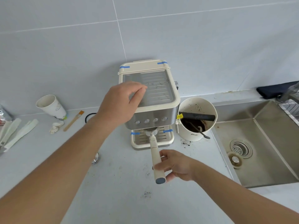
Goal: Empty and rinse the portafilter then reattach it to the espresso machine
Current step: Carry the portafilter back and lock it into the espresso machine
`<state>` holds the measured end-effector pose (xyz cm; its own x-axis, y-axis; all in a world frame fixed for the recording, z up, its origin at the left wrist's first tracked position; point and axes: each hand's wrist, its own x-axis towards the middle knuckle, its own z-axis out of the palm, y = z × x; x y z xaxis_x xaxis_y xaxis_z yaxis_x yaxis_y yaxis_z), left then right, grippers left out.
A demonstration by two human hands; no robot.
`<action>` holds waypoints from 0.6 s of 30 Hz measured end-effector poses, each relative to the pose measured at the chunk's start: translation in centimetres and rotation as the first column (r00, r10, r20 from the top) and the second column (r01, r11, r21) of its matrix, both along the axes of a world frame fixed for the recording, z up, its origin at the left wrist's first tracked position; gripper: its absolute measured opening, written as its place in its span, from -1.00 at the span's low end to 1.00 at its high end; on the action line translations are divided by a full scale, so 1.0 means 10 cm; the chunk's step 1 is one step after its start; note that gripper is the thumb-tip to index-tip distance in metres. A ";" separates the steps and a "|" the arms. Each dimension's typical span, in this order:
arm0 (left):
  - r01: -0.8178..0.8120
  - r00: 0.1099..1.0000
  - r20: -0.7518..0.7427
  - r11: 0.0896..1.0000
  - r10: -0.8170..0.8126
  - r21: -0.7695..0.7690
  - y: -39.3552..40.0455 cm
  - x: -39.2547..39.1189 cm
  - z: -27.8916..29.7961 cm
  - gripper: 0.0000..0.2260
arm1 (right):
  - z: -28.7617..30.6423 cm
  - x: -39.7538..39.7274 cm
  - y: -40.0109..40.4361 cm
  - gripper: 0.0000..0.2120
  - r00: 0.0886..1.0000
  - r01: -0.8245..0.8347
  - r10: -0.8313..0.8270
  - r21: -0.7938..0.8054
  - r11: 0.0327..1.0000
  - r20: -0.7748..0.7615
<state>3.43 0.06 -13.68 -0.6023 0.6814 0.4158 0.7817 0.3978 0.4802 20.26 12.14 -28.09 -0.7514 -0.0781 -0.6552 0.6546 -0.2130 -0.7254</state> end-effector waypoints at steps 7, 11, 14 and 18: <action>0.080 0.994 0.089 0.969 -0.061 -0.235 0.32 -0.27 -0.10 -0.66 | -0.02 -0.11 0.04 -0.63 0.998 0.031 -0.033 -0.032 0.999 -0.046; 0.061 0.995 0.093 0.963 -0.038 -0.262 0.36 -0.33 -0.20 -0.60 | -0.05 -0.18 0.09 -0.60 0.997 0.063 -0.066 -0.051 0.997 -0.046; 0.047 0.996 0.081 0.959 -0.025 -0.280 0.36 -0.35 -0.26 -0.59 | -0.05 -0.25 0.11 -0.58 0.996 0.061 -0.064 -0.059 0.996 -0.061; 0.035 0.996 0.088 0.966 -0.013 -0.255 0.38 -0.39 -0.28 -0.60 | -0.07 -0.33 0.11 -0.60 0.992 0.091 -0.098 -0.086 0.992 -0.075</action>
<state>-0.47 3.83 -16.51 -0.6098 0.7732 0.1741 0.7535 0.4974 0.4299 16.94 13.24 -28.78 -0.8074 -0.0553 -0.5875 0.5697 -0.3323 -0.7517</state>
